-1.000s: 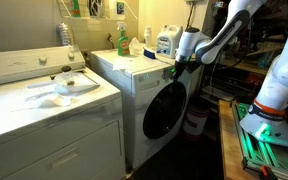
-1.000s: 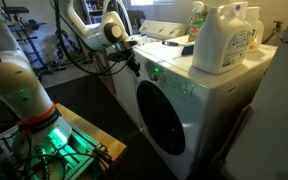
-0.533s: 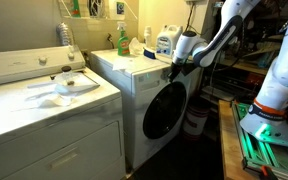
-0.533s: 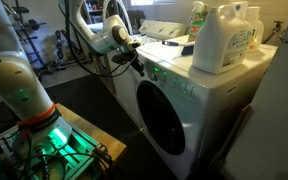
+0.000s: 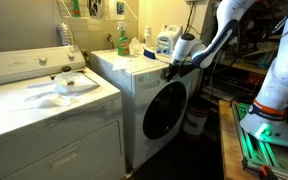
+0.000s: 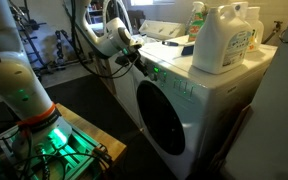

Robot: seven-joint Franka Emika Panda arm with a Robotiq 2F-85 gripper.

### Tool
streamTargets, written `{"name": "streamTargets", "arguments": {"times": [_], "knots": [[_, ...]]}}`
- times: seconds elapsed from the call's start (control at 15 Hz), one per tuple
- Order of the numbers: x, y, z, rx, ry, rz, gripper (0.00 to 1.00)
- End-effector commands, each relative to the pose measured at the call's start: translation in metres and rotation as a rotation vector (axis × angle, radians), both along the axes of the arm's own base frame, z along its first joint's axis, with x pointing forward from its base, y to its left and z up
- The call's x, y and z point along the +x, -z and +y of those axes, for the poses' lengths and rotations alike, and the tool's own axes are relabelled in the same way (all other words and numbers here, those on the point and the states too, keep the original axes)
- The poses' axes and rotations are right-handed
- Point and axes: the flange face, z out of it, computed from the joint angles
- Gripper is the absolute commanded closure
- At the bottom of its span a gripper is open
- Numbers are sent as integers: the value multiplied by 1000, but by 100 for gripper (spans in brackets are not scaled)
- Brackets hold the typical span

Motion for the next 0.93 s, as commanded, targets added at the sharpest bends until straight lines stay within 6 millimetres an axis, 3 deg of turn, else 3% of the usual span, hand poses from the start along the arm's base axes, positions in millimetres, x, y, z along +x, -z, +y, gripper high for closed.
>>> {"name": "streamTargets", "arguments": {"times": [0.0, 0.6, 0.87], "knots": [[6, 6, -4, 23, 38, -52, 100], [0, 29, 3, 53, 79, 4, 100], [-29, 29, 10, 73, 31, 117, 100]]}}
